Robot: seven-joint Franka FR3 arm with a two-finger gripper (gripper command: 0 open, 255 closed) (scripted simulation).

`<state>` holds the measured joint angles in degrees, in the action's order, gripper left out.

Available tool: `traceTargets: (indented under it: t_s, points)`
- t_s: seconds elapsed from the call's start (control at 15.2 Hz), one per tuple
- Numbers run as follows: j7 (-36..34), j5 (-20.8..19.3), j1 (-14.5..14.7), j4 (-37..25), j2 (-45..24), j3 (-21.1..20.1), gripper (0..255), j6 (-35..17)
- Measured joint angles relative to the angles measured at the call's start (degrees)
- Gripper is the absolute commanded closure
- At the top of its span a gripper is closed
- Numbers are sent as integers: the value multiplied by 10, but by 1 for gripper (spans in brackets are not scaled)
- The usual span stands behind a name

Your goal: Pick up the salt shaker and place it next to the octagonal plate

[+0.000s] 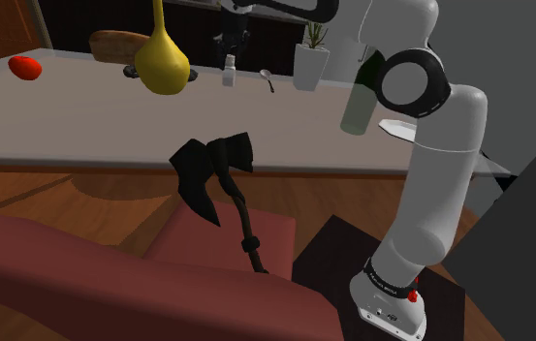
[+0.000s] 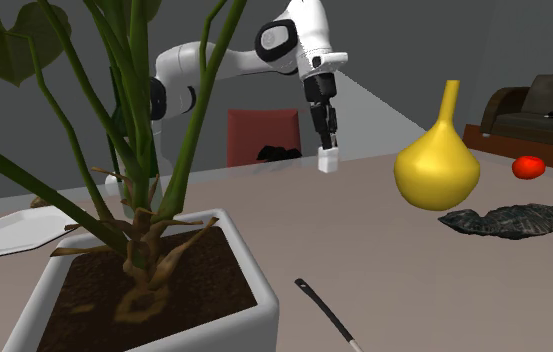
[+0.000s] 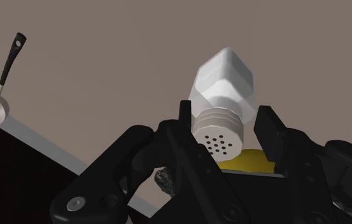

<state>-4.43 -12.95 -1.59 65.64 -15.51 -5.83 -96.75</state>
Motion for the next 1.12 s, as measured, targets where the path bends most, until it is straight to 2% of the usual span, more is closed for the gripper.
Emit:
traceTargets:
  t_s: [0.13,0.33,0.53,1.12]
  points:
    - [6,8,-10,72,53,2,255,-21]
    - [21,19,-23,140,114,8,255,-31]
    - [40,30,-35,235,191,19,255,-53]
    - [104,46,-55,399,371,61,255,-48]
